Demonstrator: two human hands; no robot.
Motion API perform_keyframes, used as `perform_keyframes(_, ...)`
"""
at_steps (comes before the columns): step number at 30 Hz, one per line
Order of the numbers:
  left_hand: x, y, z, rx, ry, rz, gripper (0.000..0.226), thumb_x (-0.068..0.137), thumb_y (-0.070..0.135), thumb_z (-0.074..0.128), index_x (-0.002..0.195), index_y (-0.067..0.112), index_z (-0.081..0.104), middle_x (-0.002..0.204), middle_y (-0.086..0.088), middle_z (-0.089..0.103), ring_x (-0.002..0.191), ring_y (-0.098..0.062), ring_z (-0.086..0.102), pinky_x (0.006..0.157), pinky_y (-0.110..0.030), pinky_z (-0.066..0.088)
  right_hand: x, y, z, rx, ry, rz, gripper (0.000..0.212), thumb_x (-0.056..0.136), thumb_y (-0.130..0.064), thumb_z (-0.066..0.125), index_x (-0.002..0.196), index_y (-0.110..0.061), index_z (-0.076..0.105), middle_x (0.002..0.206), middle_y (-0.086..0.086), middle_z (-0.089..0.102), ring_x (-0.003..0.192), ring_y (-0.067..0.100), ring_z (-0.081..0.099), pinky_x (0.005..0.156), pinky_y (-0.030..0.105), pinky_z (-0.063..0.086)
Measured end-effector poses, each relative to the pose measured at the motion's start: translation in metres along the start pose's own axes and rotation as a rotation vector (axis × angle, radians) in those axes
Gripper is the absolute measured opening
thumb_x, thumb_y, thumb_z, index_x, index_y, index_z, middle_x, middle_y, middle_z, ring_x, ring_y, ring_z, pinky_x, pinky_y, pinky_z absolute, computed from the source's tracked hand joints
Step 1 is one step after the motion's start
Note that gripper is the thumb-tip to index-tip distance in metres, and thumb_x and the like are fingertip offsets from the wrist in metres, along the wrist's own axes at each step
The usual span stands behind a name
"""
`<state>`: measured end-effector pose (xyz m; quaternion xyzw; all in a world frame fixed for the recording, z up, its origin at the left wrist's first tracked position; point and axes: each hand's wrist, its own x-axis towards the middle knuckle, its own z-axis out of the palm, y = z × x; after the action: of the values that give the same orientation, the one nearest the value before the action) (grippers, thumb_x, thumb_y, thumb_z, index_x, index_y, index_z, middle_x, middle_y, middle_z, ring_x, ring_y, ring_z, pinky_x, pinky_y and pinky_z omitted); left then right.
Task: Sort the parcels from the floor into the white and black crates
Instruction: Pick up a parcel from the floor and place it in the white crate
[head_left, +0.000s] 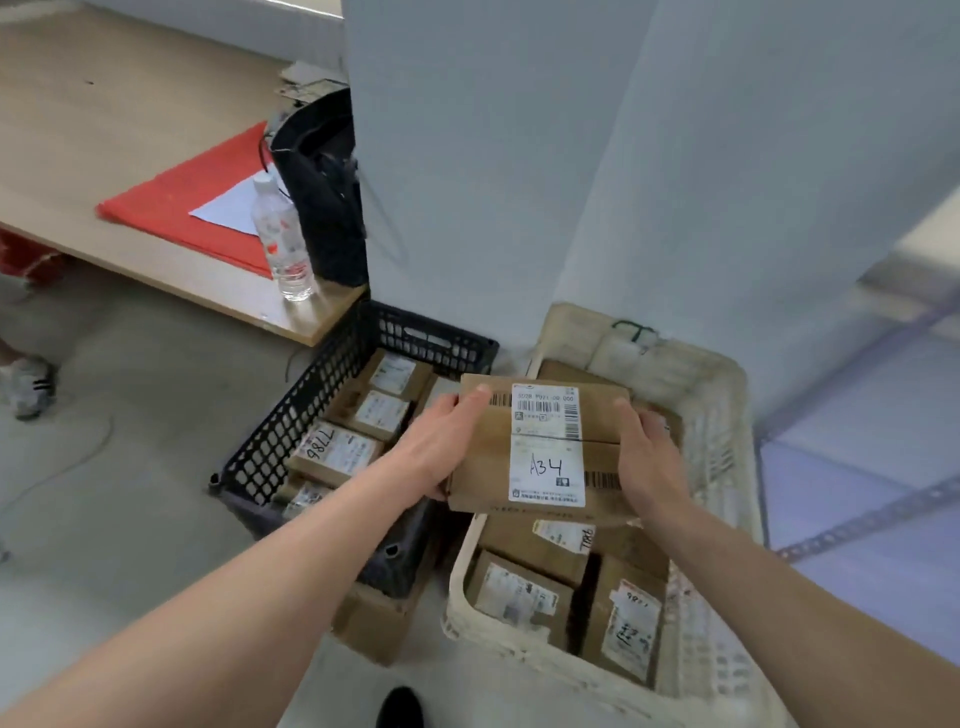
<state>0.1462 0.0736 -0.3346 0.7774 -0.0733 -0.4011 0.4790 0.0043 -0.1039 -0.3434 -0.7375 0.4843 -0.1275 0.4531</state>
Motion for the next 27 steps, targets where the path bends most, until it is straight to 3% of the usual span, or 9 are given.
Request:
perform_keyframes(2, 0.018, 0.004, 0.014, 0.020, -0.055, -0.005, 0.063, 0.094, 0.072, 0.036, 0.144, 0.033, 0.039, 0.134, -0.002, 0.051, 0.118, -0.033, 0.053, 0.093, -0.065, 0.050, 0.008, 0.009, -0.007, 0.014, 0.042, 0.060, 0.062, 0.102, -0.062, 0.036, 0.143, -0.017, 0.049, 0.135, 0.004, 0.057, 0.115, 0.025, 0.051, 0.096, 0.040, 0.037)
perform_keyframes(6, 0.045, 0.004, 0.045, 0.083, -0.151, -0.036, 0.068, 0.091, 0.075, 0.036, 0.143, 0.032, 0.037, 0.131, -0.003, 0.054, 0.114, -0.032, 0.056, 0.095, -0.060, 0.051, 0.018, 0.038, -0.018, 0.006, 0.096, 0.168, 0.064, 0.098, -0.068, 0.035, 0.135, -0.018, 0.052, 0.122, 0.004, 0.060, 0.109, 0.028, 0.054, 0.098, 0.047, 0.044)
perform_keyframes(13, 0.070, -0.007, 0.084, 0.136, -0.233, -0.099, 0.077, 0.091, 0.077, 0.035, 0.152, 0.032, 0.029, 0.147, -0.004, 0.047, 0.127, -0.034, 0.050, 0.098, -0.056, 0.048, 0.032, 0.082, -0.021, 0.021, 0.092, 0.260, 0.069, 0.097, -0.067, 0.037, 0.142, -0.016, 0.048, 0.136, 0.007, 0.059, 0.124, 0.031, 0.055, 0.108, 0.053, 0.043)
perform_keyframes(18, 0.086, -0.020, 0.109, 0.180, -0.191, -0.161, 0.076, 0.094, 0.072, 0.035, 0.154, 0.026, 0.029, 0.149, -0.006, 0.045, 0.131, -0.032, 0.047, 0.107, -0.054, 0.043, 0.049, 0.113, -0.022, -0.002, 0.008, 0.338, 0.059, 0.100, -0.063, 0.037, 0.136, -0.018, 0.048, 0.130, 0.007, 0.059, 0.112, 0.028, 0.055, 0.100, 0.046, 0.045)
perform_keyframes(21, 0.094, -0.025, 0.126, 0.214, -0.176, -0.196, 0.071, 0.097, 0.068, 0.035, 0.152, 0.023, 0.032, 0.145, -0.006, 0.048, 0.124, -0.030, 0.050, 0.103, -0.048, 0.045, 0.057, 0.128, -0.025, -0.032, -0.037, 0.349, 0.053, 0.103, -0.057, 0.038, 0.136, -0.017, 0.048, 0.121, 0.007, 0.057, 0.105, 0.027, 0.050, 0.091, 0.042, 0.041)
perform_keyframes(25, 0.102, -0.030, 0.147, 0.245, -0.176, -0.231, 0.068, 0.096, 0.070, 0.034, 0.147, 0.024, 0.038, 0.139, -0.007, 0.052, 0.120, -0.031, 0.052, 0.102, -0.051, 0.046, 0.073, 0.147, -0.033, -0.052, -0.083, 0.366, 0.040, 0.104, -0.055, 0.039, 0.123, -0.021, 0.046, 0.094, -0.009, 0.052, 0.088, 0.018, 0.051, 0.083, 0.037, 0.037)
perform_keyframes(27, 0.105, -0.032, 0.155, 0.244, -0.169, -0.241, 0.069, 0.092, 0.072, 0.035, 0.142, 0.024, 0.040, 0.134, -0.007, 0.053, 0.119, -0.032, 0.054, 0.103, -0.055, 0.046, 0.080, 0.153, -0.035, -0.054, -0.104, 0.367, 0.037, 0.104, -0.054, 0.040, 0.119, -0.021, 0.045, 0.090, -0.015, 0.049, 0.079, 0.006, 0.048, 0.081, 0.037, 0.038)
